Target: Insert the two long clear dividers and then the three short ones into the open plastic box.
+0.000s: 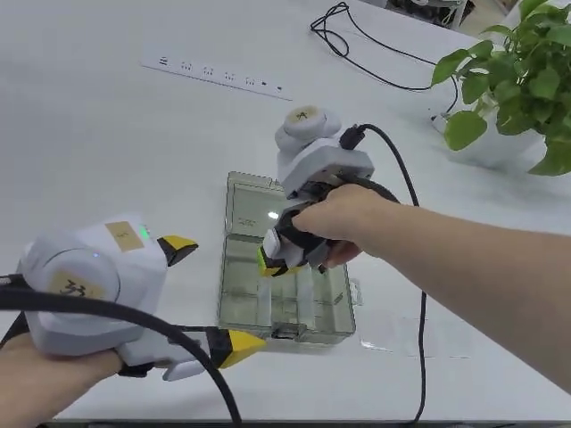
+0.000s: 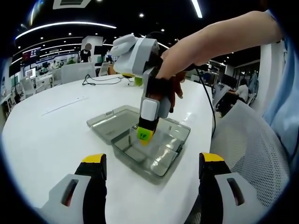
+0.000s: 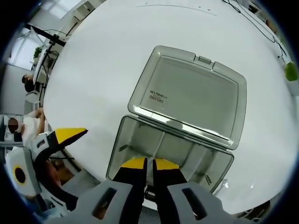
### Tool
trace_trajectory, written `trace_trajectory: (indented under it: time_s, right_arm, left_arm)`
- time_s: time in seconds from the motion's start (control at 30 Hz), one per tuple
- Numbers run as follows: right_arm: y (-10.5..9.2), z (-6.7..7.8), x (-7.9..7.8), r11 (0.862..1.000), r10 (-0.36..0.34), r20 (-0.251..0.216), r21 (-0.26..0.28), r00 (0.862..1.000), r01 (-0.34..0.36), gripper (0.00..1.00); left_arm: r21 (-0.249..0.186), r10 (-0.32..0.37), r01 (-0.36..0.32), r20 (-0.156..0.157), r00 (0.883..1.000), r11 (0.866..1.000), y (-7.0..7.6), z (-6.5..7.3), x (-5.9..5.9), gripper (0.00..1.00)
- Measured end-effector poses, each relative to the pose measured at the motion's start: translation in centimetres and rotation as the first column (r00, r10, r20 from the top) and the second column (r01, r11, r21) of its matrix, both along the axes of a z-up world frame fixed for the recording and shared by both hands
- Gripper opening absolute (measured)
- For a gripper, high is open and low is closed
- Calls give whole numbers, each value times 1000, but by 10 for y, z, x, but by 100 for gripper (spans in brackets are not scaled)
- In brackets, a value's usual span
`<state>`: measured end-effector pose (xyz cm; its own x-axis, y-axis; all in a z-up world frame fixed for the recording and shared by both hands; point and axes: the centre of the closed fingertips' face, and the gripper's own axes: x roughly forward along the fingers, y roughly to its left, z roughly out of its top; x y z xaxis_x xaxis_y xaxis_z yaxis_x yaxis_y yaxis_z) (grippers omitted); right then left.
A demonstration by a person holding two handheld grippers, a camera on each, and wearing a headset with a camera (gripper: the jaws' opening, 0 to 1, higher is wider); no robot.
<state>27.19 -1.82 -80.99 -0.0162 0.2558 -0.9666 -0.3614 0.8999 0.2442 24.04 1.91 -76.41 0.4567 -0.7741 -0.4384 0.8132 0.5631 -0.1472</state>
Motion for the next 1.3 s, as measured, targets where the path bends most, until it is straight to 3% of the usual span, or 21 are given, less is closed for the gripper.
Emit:
trace_trajectory:
  time_s: [0.2,0.77,1.03,1.13,1.2,1.3]
  right_arm:
    - [4,2,-3,999,8,4,48,1000,-8,14]
    - [6,11,3,986,3,113,166,994,-22,47]
    - [15,19,3,971,-9,160,239,987,-30,68]
    - [20,23,4,960,-18,171,277,985,-31,76]
    - [25,26,11,946,-30,205,321,978,-38,84]
    - [28,28,14,936,-52,195,351,979,-20,95]
  left_arm:
    - [9,4,-4,-3,1000,1000,1,0,-2,82]
    - [30,20,-20,-1,1000,999,3,11,-6,81]
    - [30,50,-50,-7,999,998,5,16,-12,81]
    - [27,68,-68,-10,998,997,6,18,-12,81]
    - [29,82,-82,-10,997,996,8,19,-13,81]
    - [24,106,-105,-10,994,994,11,21,-12,81]
